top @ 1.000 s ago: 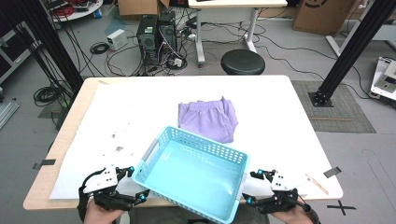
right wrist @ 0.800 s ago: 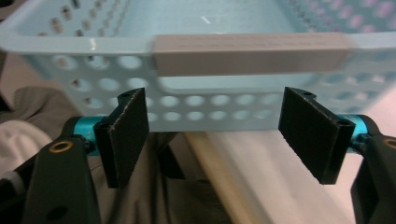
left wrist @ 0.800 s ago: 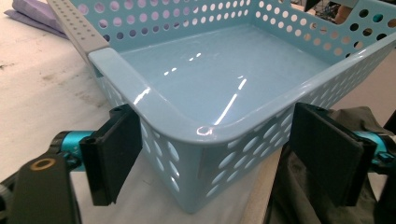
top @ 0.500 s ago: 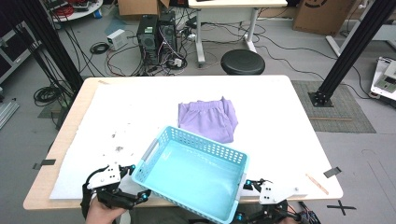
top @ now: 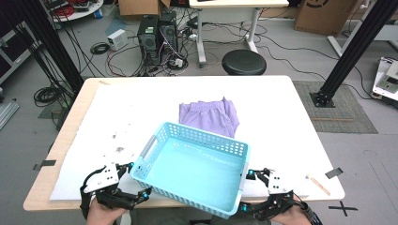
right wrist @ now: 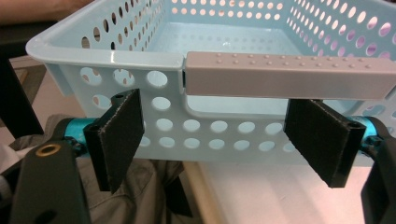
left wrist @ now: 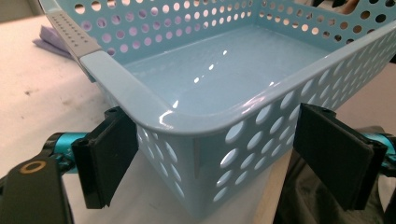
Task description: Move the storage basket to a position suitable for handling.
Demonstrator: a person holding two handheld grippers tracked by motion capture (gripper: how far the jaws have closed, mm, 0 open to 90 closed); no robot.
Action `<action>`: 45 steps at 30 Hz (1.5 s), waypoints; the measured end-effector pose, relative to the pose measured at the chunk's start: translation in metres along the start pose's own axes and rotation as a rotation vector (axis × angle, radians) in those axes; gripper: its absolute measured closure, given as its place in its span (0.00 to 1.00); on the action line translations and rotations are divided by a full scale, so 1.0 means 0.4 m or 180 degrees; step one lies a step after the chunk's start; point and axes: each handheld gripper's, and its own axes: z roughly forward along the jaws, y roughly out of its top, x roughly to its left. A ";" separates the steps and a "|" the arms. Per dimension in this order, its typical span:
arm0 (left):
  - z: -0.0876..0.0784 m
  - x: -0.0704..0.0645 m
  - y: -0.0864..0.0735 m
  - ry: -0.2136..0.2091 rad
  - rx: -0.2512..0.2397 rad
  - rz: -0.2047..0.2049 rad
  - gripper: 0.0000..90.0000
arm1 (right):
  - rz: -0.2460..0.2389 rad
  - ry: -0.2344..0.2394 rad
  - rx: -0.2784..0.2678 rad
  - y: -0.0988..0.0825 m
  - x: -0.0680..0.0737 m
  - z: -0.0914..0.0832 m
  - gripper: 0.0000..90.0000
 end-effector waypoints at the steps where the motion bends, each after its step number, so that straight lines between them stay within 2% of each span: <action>1: 0.000 0.001 0.003 -0.0002 -0.0009 -0.0006 0.16 | -0.0098 -0.0011 -0.0065 0.008 -0.012 -0.001 0.22; 2: 0.001 0.004 0.007 0.0020 -0.0030 0.0000 0.16 | -0.0060 0.0006 -0.0045 0.013 -0.014 -0.003 0.22; 3: 0.001 0.006 0.010 0.0035 -0.0024 0.0010 0.16 | -0.0128 -0.0004 -0.0080 0.022 -0.025 -0.003 0.22; 5: 0.001 0.013 0.020 0.0081 -0.0054 0.0028 0.16 | -0.0122 0.0018 -0.0065 0.034 -0.036 -0.003 0.22; 6: 0.001 0.017 0.026 0.0108 -0.0072 0.0037 0.16 | -0.0270 -0.0006 -0.0144 0.042 -0.050 0.001 0.22; 7: 0.001 0.023 0.033 0.0130 -0.0088 0.0040 0.16 | -0.0170 0.0016 -0.0087 0.049 -0.053 0.000 0.22; 10: 0.006 0.047 0.057 0.0177 -0.0161 0.0044 0.16 | -0.0205 0.0052 -0.0105 0.072 -0.088 0.006 0.22; 11: 0.010 0.057 0.065 0.0184 -0.0170 0.0036 0.16 | -0.0364 0.0030 -0.0183 0.081 -0.110 0.011 0.22; 12: 0.010 0.057 0.065 0.0184 -0.0170 0.0036 0.16 | -0.0242 0.0058 -0.0117 0.087 -0.119 0.010 0.22; 13: 0.025 0.080 0.079 0.0210 -0.0188 0.0035 0.16 | -0.0239 0.0068 -0.0136 0.094 -0.140 0.013 0.22; 14: 0.025 0.080 0.079 0.0210 -0.0188 0.0035 0.16 | -0.0239 0.0068 -0.0136 0.094 -0.140 0.013 0.22; 15: 0.038 0.100 0.087 0.0235 -0.0180 0.0052 0.16 | -0.0239 0.0074 -0.0132 0.097 -0.155 0.015 0.22; 16: 0.054 0.121 0.090 0.0257 -0.0188 0.0057 0.16 | -0.0222 0.0100 -0.0139 0.101 -0.201 0.026 0.23; 17: 0.064 0.135 0.091 0.0280 -0.0165 0.0070 0.16 | -0.0205 0.0105 -0.0119 0.101 -0.216 0.031 0.23; 18: 0.064 0.135 0.091 0.0280 -0.0165 0.0070 0.16 | -0.0226 0.0107 -0.0133 0.100 -0.238 0.040 0.23; 19: 0.078 0.149 0.088 0.0320 -0.0149 0.0051 0.16 | -0.0226 0.0107 -0.0133 0.100 -0.238 0.040 0.23; 20: 0.091 0.160 0.084 0.0386 -0.0103 0.0055 0.16 | -0.0176 0.0128 -0.0095 0.097 -0.258 0.049 0.26; 21: 0.106 0.171 0.078 0.0451 -0.0044 0.0046 0.17 | -0.0127 0.0119 -0.0036 0.090 -0.280 0.064 0.27; 23: 0.121 0.182 0.066 0.0536 0.0022 0.0020 0.17 | -0.0108 0.0068 0.0038 0.083 -0.295 0.075 0.28; 26: 0.130 0.187 0.055 0.0544 0.0084 -0.0046 0.18 | -0.0104 -0.0179 0.0206 0.062 -0.309 0.093 0.28; 28: 0.129 0.184 0.046 0.0516 0.0116 -0.0118 0.20 | -0.0039 -0.0361 0.0290 0.047 -0.301 0.094 0.28; 30: 0.129 0.181 0.043 0.0491 0.0116 -0.0133 0.20 | -0.0014 -0.0417 0.0295 0.038 -0.297 0.093 0.28; 31: 0.130 0.175 0.038 0.0507 0.0143 -0.0123 0.20 | 0.0106 -0.0581 0.0337 0.019 -0.275 0.084 0.28; 32: 0.128 0.171 0.032 0.0460 0.0175 -0.0145 0.19 | 0.0147 -0.0591 0.0320 0.011 -0.265 0.079 0.28; 34: 0.127 0.169 0.030 0.0449 0.0179 -0.0155 0.19 | 0.0171 -0.0578 0.0325 0.005 -0.255 0.074 0.28; 35: 0.122 0.168 0.027 0.0428 0.0186 -0.0133 0.19 | 0.0267 -0.0687 0.0309 -0.011 -0.224 0.059 0.28; 36: 0.122 0.168 0.027 0.0428 0.0186 -0.0133 0.19 | 0.0267 -0.0687 0.0309 -0.011 -0.224 0.059 0.28; 37: 0.119 0.170 0.026 0.0414 0.0188 -0.0138 0.19 | 0.0329 -0.0683 0.0270 -0.024 -0.195 0.050 0.28; 38: 0.118 0.173 0.026 0.0406 0.0193 -0.0128 0.19 | 0.0376 -0.0732 0.0255 -0.027 -0.183 0.050 0.28; 40: 0.121 0.180 0.026 0.0388 0.0206 -0.0144 0.19 | 0.0441 -0.0725 0.0249 -0.030 -0.155 0.056 0.27; 42: 0.125 0.186 0.027 0.0371 0.0209 -0.0183 0.19 | 0.0487 -0.0826 0.0232 -0.023 -0.127 0.069 0.24; 45: 0.132 0.195 0.031 0.0337 0.0197 -0.0199 0.19 | 0.0444 -0.0906 0.0212 -0.004 -0.103 0.094 0.25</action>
